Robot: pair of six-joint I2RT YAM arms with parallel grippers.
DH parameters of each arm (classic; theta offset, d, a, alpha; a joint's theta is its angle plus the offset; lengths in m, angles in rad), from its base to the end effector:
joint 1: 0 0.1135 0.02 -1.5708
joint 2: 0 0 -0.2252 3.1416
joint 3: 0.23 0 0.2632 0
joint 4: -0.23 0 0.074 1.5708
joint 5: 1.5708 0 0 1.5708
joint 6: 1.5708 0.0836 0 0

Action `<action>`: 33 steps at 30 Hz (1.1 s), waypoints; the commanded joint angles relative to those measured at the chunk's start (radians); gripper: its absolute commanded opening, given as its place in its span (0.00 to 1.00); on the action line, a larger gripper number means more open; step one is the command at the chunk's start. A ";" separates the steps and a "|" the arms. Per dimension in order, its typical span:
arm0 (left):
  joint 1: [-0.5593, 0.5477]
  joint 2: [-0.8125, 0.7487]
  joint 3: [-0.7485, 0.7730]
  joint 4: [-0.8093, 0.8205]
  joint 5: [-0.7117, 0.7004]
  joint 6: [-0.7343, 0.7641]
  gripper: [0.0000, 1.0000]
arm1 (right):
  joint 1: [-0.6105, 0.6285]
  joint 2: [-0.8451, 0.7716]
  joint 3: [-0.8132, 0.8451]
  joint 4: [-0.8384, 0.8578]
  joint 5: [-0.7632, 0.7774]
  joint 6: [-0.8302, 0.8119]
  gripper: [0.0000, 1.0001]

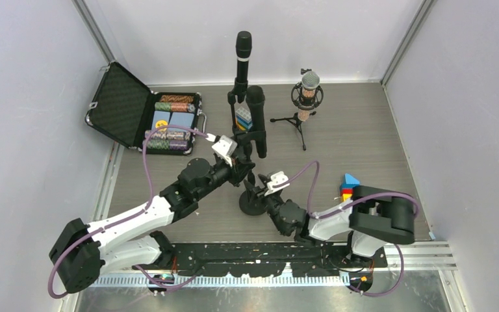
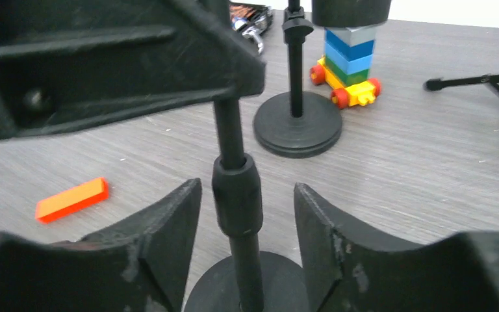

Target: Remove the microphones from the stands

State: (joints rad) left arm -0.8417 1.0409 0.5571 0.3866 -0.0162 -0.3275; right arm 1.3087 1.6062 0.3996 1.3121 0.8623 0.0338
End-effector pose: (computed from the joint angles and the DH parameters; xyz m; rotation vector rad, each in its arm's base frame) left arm 0.2127 -0.2361 0.2264 0.4308 1.6890 -0.8609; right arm 0.1398 0.2762 0.1340 -0.2491 1.4980 0.4477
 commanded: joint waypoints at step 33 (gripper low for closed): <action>-0.019 -0.065 -0.093 0.157 0.183 0.090 0.00 | -0.330 -0.245 -0.042 -0.245 -0.816 0.159 0.49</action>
State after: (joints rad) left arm -0.8562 1.0035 0.4770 0.4908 0.1505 -0.2043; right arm 0.9798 1.3575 0.3195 0.9352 -0.0105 0.1761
